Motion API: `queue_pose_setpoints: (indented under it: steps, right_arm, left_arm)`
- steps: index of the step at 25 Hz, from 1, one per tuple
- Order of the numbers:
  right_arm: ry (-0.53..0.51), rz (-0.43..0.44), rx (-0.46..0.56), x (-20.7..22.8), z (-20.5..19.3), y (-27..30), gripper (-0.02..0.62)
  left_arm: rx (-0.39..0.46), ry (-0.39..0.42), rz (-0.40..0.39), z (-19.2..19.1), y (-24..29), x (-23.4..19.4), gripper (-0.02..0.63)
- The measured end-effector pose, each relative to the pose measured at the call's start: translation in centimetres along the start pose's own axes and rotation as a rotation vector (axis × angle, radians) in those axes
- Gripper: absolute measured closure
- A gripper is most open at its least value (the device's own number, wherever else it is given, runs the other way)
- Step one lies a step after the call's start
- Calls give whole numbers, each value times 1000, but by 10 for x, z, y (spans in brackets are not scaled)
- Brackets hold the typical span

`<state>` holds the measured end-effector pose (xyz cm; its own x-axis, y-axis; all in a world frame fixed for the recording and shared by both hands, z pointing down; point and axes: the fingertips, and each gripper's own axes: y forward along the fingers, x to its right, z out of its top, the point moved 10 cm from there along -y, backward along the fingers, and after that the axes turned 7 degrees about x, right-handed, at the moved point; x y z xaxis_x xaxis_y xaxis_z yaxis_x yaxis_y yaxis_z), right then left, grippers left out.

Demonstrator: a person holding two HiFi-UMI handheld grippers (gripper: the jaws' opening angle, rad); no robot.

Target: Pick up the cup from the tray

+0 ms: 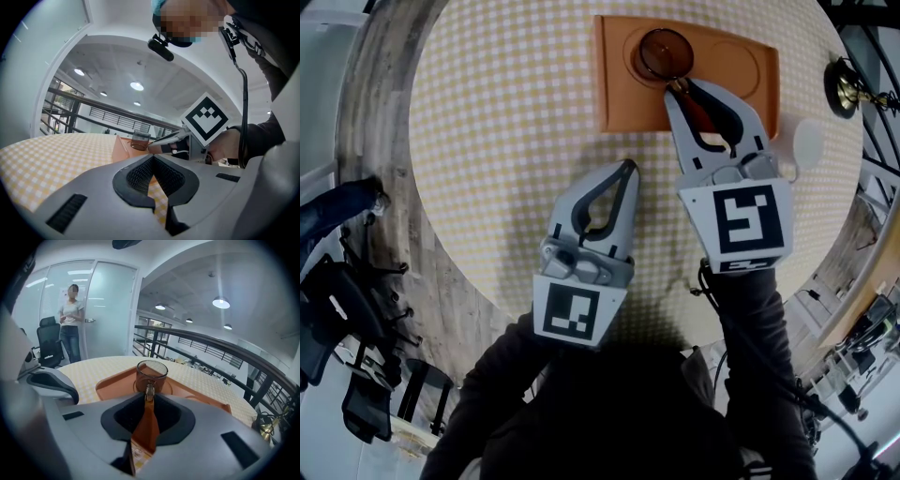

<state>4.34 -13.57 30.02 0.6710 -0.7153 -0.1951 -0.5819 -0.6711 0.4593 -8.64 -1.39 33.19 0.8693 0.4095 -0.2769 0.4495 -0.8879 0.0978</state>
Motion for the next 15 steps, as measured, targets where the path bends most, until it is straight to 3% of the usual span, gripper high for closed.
queue_pose_setpoints:
  steps: [4,9,15]
  right_arm:
    - [6,-28,-4,-6,3,-5,540]
    - [1,-82,89,-4,13,-18,557]
    - [19,-66,125,-1,8,-14,557]
  left_arm:
    - [1,-3,0,1,-8,0,601]
    - [7,-3,1,11,-8,7,601]
    - [13,15,16,7,-2,2,601]
